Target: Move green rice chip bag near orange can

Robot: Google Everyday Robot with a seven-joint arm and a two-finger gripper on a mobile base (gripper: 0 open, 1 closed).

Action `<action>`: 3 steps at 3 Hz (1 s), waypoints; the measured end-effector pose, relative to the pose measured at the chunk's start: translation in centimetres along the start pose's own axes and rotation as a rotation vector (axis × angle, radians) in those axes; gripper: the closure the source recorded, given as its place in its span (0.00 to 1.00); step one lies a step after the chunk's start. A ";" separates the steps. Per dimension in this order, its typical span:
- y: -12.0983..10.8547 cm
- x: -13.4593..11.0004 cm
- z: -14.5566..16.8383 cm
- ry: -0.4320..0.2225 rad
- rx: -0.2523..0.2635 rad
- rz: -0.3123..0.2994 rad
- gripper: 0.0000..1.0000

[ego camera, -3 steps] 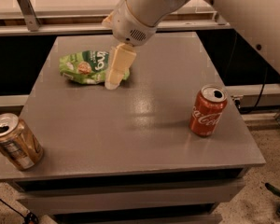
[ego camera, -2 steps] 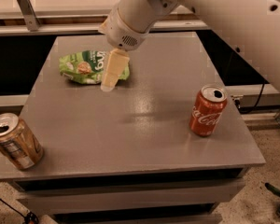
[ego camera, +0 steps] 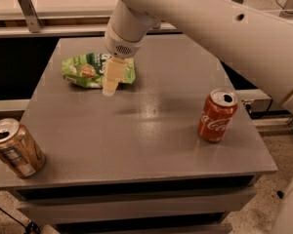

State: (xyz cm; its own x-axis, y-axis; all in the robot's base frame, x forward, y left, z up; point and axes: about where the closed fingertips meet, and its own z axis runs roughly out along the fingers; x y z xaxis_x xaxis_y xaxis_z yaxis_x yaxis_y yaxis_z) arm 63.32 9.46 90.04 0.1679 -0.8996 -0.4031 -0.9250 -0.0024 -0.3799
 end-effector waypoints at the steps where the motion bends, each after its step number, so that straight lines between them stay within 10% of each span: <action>1: -0.5 0.0 1.5 0.029 0.018 0.029 0.00; 3: -3.4 4.2 5.7 0.056 -0.005 0.075 0.17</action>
Offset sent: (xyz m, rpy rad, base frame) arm 0.0788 -0.0125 -0.0550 -0.0299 0.0310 -0.1040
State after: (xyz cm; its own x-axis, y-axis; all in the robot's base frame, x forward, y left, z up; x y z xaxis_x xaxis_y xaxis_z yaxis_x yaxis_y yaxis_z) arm 69.11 8.19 84.90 0.0791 -0.9205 -0.3825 -0.9359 0.0636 -0.3466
